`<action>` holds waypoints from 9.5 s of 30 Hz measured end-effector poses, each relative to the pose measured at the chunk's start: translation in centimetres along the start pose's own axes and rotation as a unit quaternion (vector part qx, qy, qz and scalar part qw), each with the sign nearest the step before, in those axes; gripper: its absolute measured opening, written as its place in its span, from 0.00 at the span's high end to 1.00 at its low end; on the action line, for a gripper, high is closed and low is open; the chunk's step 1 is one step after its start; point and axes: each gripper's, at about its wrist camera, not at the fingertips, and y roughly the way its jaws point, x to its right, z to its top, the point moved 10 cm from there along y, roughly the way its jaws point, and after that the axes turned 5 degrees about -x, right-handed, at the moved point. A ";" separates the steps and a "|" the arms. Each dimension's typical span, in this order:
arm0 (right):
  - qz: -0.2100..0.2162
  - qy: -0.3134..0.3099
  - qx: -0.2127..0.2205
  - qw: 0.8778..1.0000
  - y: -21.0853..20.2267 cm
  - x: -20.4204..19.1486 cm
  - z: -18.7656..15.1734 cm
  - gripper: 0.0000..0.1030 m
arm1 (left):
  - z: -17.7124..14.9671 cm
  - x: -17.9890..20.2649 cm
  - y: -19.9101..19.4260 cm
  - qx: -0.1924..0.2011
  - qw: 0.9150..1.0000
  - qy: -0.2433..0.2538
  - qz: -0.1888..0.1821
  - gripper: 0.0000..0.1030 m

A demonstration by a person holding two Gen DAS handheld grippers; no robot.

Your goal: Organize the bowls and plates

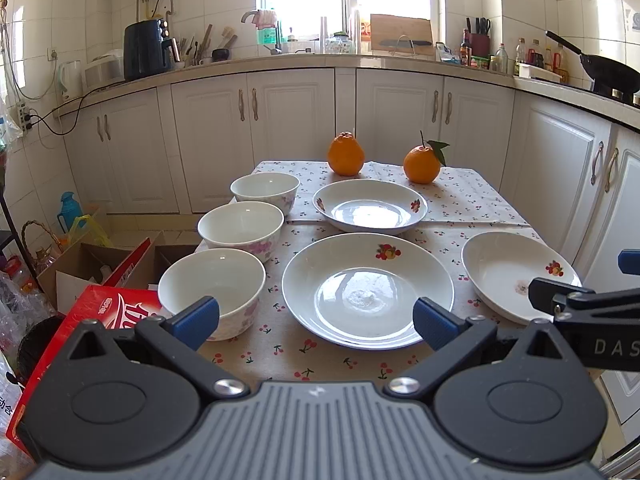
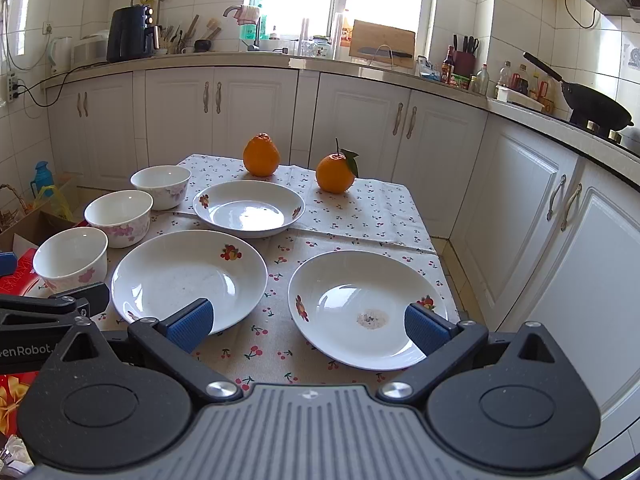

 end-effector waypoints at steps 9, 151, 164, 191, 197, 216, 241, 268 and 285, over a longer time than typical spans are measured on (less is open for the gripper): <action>0.001 -0.001 0.004 1.000 -0.5 0.1 0.0 0.00 | 0.0 -0.1 0.0 0.001 1.000 0.000 0.000 0.01; 0.223 -0.118 -0.045 0.967 13.3 10.5 -7.1 0.00 | 4.7 20.9 18.1 -0.191 0.919 0.223 -0.265 0.01; 0.234 -0.128 -0.037 0.963 13.7 10.7 -6.8 0.00 | 4.6 22.6 21.1 -0.268 0.885 0.248 -0.288 0.31; 0.224 -0.137 -0.066 0.963 14.2 10.0 -5.9 0.00 | 4.5 22.8 20.8 -0.270 0.871 0.278 -0.303 0.40; 0.222 -0.144 -0.065 0.962 14.5 10.7 -4.6 0.00 | 5.8 22.9 21.0 -0.256 0.876 0.272 -0.304 0.40; 0.201 -0.146 -0.064 0.967 19.3 13.9 -1.3 0.00 | 9.4 25.9 26.4 -0.238 0.885 0.257 -0.307 0.40; 0.180 -0.120 -0.072 0.974 19.8 14.7 -1.2 0.00 | 10.8 25.6 26.7 -0.203 0.899 0.260 -0.288 0.29; 0.184 -0.116 0.010 0.976 9.4 7.7 -1.5 0.00 | 5.5 12.6 9.6 -0.092 0.956 0.202 -0.190 0.17; 0.208 -0.134 -0.014 0.969 10.1 4.0 -1.3 0.00 | -2.1 3.5 7.1 -0.082 0.974 0.171 -0.122 0.12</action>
